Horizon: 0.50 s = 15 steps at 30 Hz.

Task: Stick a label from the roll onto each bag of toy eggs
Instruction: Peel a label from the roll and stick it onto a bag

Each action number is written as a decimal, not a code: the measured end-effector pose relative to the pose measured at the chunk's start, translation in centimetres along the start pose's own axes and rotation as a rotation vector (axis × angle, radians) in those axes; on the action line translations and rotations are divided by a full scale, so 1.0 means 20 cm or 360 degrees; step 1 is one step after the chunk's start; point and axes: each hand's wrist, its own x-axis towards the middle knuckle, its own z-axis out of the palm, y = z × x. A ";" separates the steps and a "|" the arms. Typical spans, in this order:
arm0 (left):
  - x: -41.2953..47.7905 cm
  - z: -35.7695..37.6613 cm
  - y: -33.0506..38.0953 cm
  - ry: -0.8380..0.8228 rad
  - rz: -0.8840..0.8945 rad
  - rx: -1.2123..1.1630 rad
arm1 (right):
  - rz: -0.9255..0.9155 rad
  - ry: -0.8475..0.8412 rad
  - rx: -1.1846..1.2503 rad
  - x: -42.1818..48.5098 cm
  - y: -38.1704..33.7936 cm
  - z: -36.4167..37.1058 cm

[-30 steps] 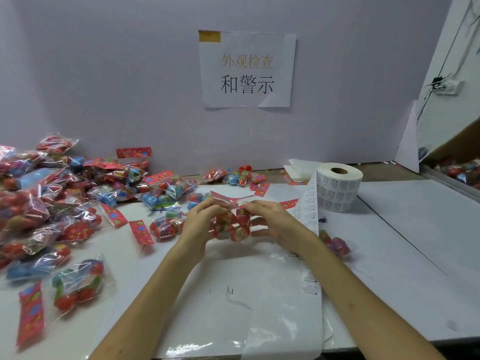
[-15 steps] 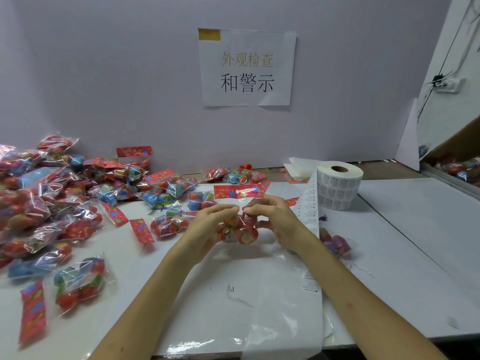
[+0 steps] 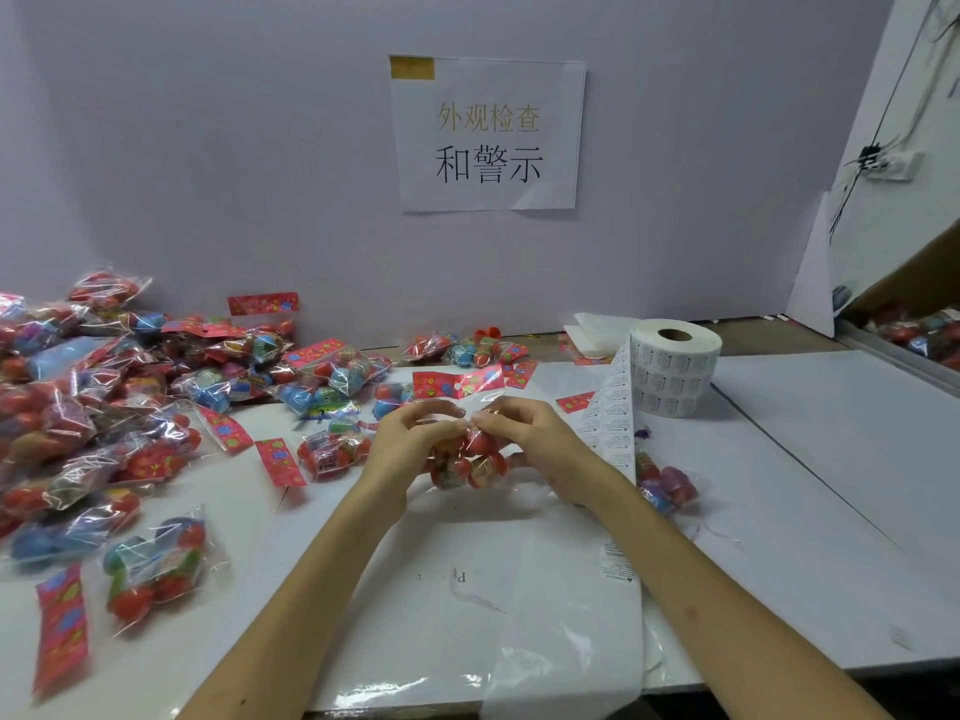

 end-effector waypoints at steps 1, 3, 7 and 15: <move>0.00 0.00 0.00 0.0012 0.0003 -0.0004 | -0.0005 0.0026 0.0019 0.00 0.00 0.00; 0.01 0.01 -0.01 0.0027 0.0014 0.0020 | -0.0011 0.0052 0.0047 0.00 0.00 -0.01; 0.01 0.01 -0.01 -0.0069 -0.0026 0.0092 | -0.0057 0.0102 -0.0043 0.01 0.01 -0.02; 0.01 -0.01 -0.01 -0.0349 -0.0155 0.0003 | -0.0077 0.0172 -0.0096 0.01 0.02 -0.02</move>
